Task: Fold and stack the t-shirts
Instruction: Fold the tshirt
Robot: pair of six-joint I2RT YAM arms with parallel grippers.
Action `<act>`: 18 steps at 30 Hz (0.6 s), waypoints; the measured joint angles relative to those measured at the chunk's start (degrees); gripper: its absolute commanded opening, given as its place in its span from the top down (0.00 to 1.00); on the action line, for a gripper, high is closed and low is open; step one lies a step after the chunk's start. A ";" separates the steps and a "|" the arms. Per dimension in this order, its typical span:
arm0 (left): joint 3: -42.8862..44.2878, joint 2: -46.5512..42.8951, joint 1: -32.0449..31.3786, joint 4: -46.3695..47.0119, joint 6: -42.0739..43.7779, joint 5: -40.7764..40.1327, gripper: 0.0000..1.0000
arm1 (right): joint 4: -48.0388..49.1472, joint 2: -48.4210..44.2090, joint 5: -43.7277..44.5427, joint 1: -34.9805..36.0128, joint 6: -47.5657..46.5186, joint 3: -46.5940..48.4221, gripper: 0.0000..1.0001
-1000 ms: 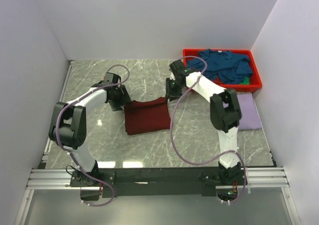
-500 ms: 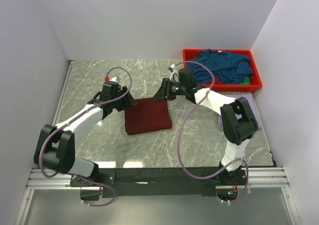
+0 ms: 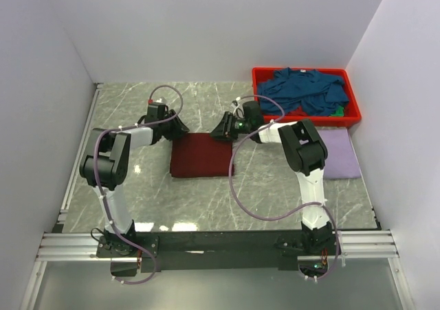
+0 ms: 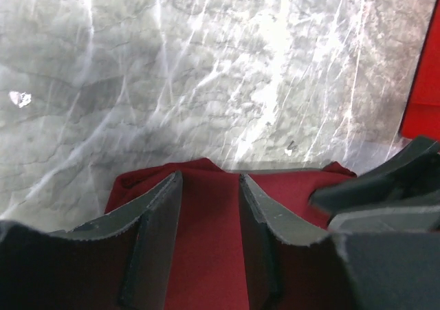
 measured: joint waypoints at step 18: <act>-12.00 -31.80 -5.51 -6.01 0.46 -0.68 0.33 | 19.91 -24.57 -2.14 1.33 11.34 -26.25 0.43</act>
